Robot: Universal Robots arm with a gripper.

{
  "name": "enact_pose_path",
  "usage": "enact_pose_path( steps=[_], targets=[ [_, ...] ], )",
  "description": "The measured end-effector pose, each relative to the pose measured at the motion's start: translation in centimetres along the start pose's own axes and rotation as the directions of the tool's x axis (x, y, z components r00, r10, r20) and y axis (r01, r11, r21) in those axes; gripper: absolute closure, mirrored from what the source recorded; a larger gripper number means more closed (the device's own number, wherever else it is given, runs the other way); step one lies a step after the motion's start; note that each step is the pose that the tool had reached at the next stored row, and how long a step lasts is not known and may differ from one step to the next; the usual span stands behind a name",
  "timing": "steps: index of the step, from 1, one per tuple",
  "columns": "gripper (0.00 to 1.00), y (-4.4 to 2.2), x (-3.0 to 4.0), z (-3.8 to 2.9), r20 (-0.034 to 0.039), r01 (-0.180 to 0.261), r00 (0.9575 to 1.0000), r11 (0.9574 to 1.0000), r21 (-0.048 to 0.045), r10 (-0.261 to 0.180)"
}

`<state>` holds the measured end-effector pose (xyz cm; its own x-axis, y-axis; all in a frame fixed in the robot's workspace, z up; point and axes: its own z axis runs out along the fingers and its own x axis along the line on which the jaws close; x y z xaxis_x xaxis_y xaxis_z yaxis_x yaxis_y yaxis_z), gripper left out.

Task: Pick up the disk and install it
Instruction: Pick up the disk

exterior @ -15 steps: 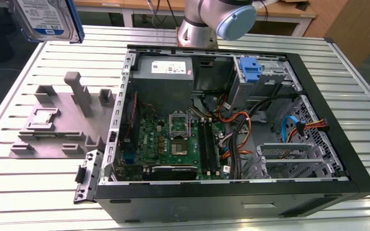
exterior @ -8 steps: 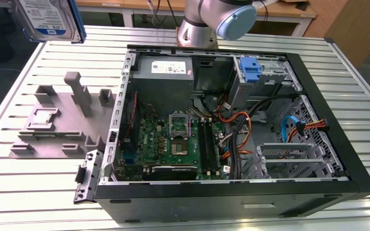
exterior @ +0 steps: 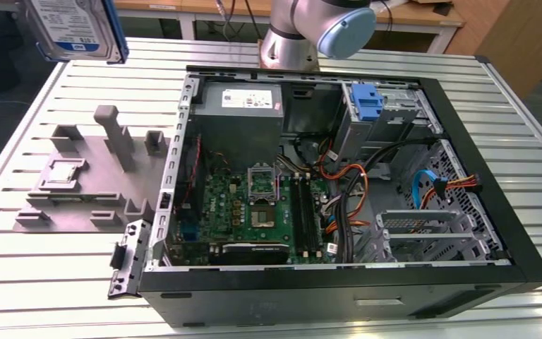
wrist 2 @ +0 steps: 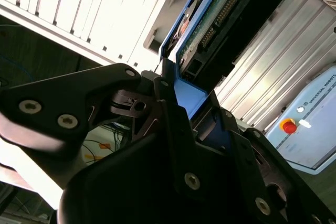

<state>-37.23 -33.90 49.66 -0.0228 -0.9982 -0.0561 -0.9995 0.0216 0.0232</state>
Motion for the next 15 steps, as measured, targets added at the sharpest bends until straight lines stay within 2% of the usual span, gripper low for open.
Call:
enact_pose_path(
  steps=[15],
  targets=[
    [0.64,-0.89,-0.02,-0.02,0.0000,0.000,1.0000,1.0000,0.0001,0.000]
  ],
)
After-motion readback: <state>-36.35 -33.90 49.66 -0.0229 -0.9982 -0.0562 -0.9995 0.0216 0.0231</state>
